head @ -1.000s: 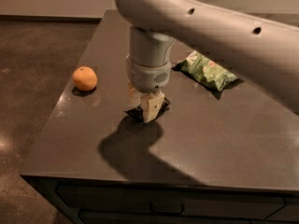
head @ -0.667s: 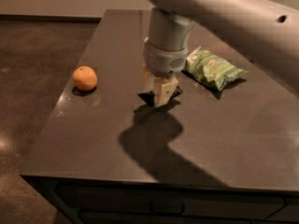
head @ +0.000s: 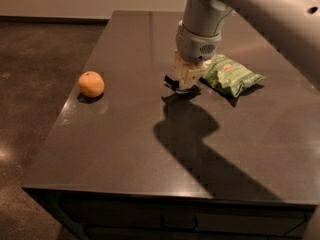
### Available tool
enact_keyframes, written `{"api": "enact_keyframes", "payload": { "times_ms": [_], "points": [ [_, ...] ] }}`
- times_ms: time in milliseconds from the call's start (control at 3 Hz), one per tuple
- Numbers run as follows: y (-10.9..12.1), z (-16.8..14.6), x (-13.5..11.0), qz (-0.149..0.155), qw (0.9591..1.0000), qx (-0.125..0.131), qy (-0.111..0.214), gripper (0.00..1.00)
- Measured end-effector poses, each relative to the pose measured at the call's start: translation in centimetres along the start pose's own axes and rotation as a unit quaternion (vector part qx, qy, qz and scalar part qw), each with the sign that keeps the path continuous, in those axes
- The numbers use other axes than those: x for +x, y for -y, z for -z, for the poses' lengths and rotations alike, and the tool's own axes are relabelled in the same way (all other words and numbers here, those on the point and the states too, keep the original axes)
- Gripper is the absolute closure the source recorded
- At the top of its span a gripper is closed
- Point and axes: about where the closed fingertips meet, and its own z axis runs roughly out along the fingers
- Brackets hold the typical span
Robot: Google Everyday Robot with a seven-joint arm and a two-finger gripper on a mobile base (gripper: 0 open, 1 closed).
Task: Move rxbar chocolate near green jalapeno chip bag
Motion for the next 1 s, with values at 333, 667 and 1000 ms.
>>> {"api": "enact_keyframes", "payload": {
  "times_ms": [333, 667, 1000],
  "points": [
    [1.0, -0.5, 2.1, -0.027, 0.9995, 0.006, -0.012, 0.65],
    [1.4, -1.1, 3.8, -0.049, 0.9983, 0.006, -0.029, 0.41],
    [1.2, -1.5, 5.0, -0.069, 0.9968, 0.005, -0.041, 0.18]
  ]
}}
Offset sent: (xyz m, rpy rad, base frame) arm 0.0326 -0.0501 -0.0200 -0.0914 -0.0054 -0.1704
